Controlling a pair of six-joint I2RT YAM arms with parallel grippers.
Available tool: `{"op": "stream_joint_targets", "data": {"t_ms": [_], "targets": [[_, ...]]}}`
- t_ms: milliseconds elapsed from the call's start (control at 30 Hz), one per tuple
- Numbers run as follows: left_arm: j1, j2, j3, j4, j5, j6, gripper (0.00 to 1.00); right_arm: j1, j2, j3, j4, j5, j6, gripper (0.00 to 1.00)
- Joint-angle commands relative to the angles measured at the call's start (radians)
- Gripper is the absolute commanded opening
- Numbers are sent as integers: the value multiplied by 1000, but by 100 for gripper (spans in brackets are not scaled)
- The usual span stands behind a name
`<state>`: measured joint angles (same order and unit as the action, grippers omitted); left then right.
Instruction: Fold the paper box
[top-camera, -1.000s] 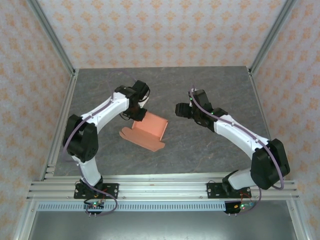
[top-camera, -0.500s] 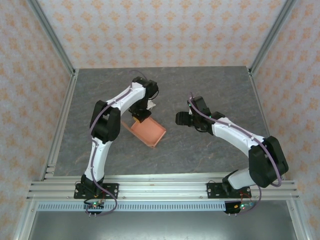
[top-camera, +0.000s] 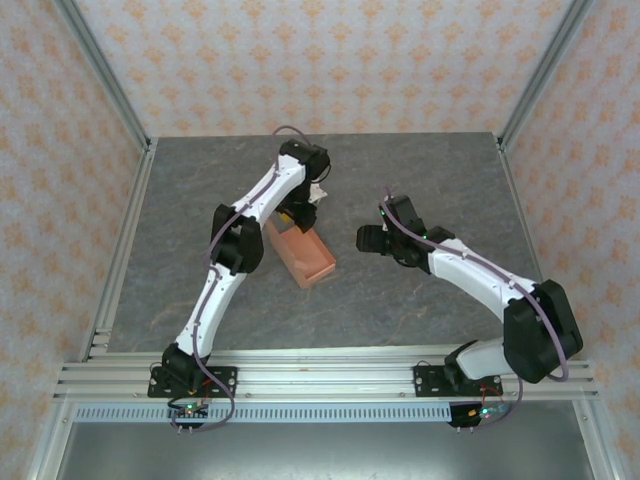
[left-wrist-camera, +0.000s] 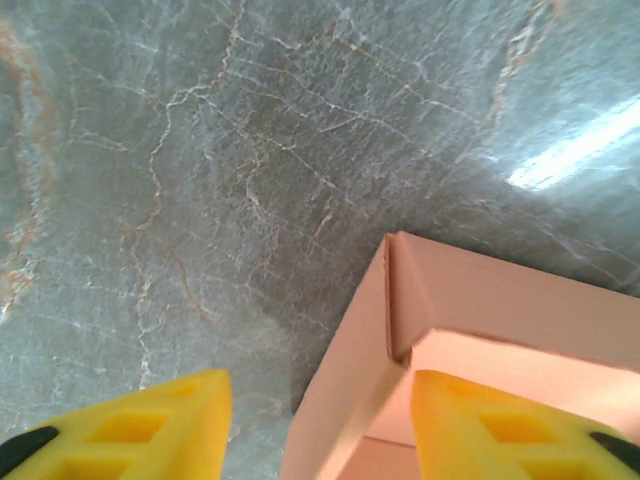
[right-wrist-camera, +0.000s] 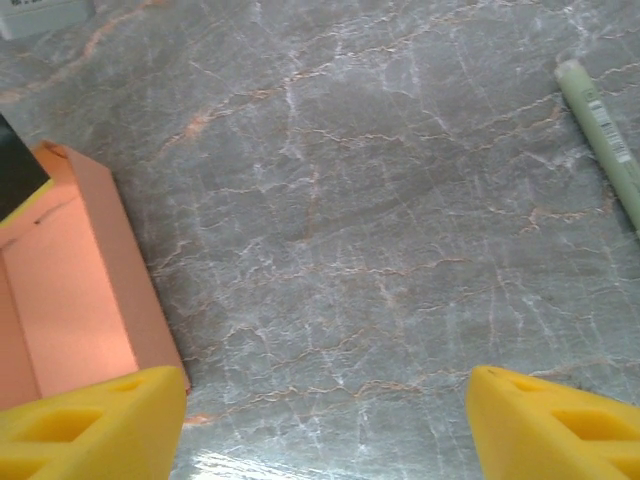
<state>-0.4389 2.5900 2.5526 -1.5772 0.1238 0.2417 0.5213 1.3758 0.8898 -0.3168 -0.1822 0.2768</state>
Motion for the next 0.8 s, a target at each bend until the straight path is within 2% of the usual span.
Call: {"op": "stream_joint_targets", "data": {"t_ms": [0, 100, 200, 333, 467, 567, 667, 767], "targets": [[1, -155, 38, -7, 48, 17, 58, 26, 28, -12, 92, -135, -4, 73], [14, -283, 19, 104, 80, -49, 63, 69, 107, 31, 126, -190, 9, 73], [57, -467, -147, 275, 81, -194, 63, 83, 175, 66, 150, -222, 42, 72], [168, -842, -622, 596, 45, -414, 59, 83, 228, 114, 103, -182, 46, 70], [286, -1147, -1048, 748, -105, -565, 55, 83, 241, 131, 62, -107, 21, 70], [324, -1284, -1318, 832, -126, -640, 51, 83, 274, 162, 36, -101, 11, 69], [318, -1339, -1535, 947, -94, -711, 45, 83, 314, 202, 4, -83, -3, 67], [286, -1324, -1708, 1090, -28, -771, 40, 82, 353, 258, -80, 31, -42, 64]]}}
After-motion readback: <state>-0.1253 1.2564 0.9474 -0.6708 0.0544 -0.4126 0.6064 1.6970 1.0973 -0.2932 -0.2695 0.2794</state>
